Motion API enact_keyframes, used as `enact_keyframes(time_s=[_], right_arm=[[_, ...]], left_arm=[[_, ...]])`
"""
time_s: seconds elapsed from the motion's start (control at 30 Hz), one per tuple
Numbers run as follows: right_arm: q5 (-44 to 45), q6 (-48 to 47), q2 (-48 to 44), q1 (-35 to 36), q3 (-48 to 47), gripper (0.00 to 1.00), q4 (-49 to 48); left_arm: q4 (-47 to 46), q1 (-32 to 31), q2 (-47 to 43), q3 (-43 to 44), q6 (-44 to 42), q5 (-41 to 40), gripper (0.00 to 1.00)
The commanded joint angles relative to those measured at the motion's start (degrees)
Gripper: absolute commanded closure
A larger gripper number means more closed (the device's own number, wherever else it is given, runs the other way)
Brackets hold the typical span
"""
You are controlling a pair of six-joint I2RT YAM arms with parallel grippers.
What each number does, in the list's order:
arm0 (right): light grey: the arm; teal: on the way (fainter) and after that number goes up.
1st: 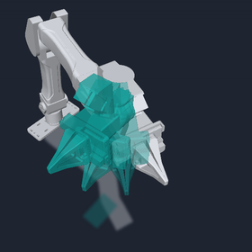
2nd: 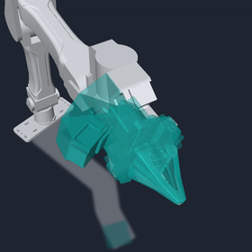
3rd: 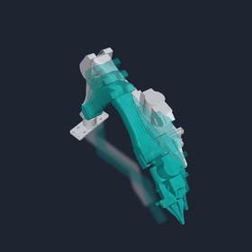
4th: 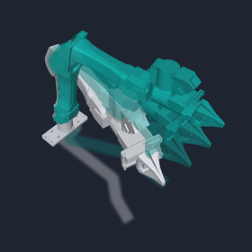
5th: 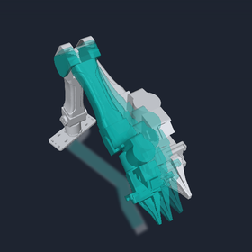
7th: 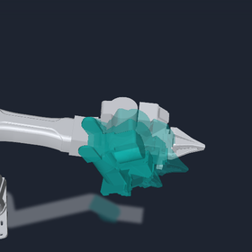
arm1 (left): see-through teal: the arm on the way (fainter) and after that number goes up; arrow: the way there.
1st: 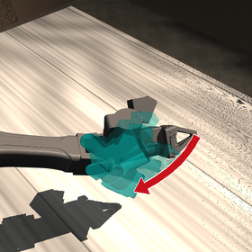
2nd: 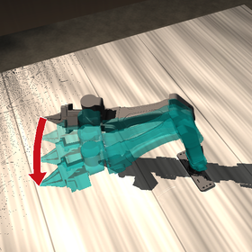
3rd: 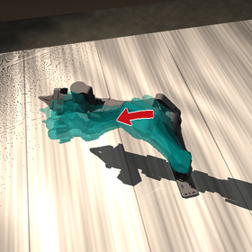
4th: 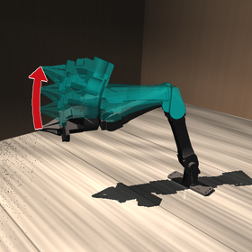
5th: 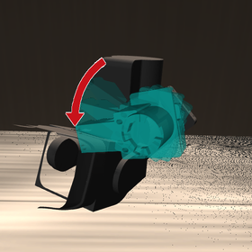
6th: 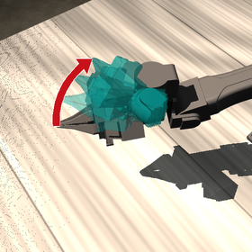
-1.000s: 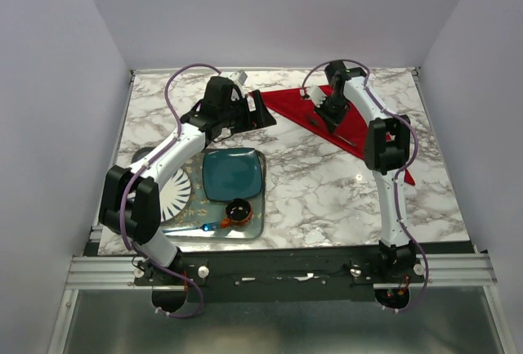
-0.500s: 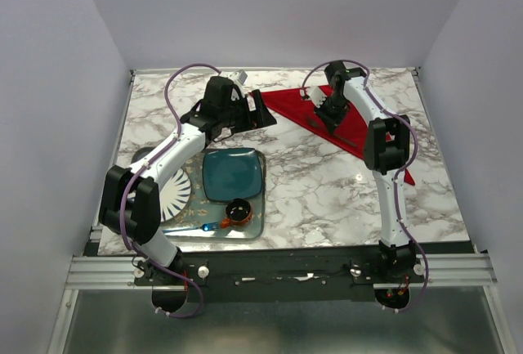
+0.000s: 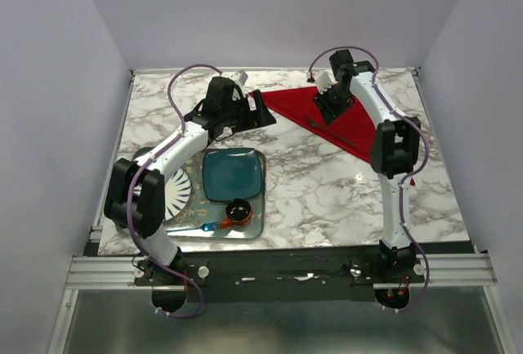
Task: Fold the napkin, place the utensils inside, and roll it up
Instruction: Place the utensil onto the napkin, then fold the napkin
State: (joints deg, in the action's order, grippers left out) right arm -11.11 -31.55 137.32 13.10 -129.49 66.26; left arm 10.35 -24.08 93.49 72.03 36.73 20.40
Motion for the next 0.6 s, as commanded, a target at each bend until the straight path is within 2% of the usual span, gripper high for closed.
enact_keyframes(time_s=[0.0,0.03,0.13,0.23,0.3,0.37,0.43,0.5,0.57], right_arm=[[-1.53,15.09,-16.97,-0.18,11.51,0.46,-12.18],[-1.98,19.12,-21.61,-0.18,17.89,0.46,-16.99],[-3.47,25.97,-26.99,-0.18,26.37,0.44,-24.56],[-3.48,28.65,-31.49,-0.18,35.6,0.41,-31.94],[-1.82,29.79,-30.19,-0.18,35.37,0.38,-31.9],[1.26,29.27,-27.47,-0.27,31.6,0.38,-26.91],[3.1,31.36,-25.7,-0.27,28.5,0.38,-24.34],[1.72,33.29,-29.09,-0.18,33.47,0.38,-27.57],[0.22,37.6,-32.01,-0.45,37.54,0.37,-34.68]], left_arm=[[-3.93,2.89,7.22,2.67,2.2,-0.27,0.11],[-4.28,3.42,8.62,4.33,2.81,-0.02,0.12],[-7.44,4.74,14.16,8.81,6.06,0.43,0.16],[-10.0,5.79,20.31,13.9,11.42,-0.01,0.18],[-11.49,6.06,24.79,16.81,14.4,-1.06,0.2],[-11.49,6.23,27.6,19.98,15.12,-3.25,0.2],[-11.32,6.23,28.84,21.91,15.74,-8.0,0.24],[-10.79,6.41,31.13,23.06,17.23,-10.55,0.27],[-11.84,6.58,33.67,23.94,19.16,-12.05,0.27]])
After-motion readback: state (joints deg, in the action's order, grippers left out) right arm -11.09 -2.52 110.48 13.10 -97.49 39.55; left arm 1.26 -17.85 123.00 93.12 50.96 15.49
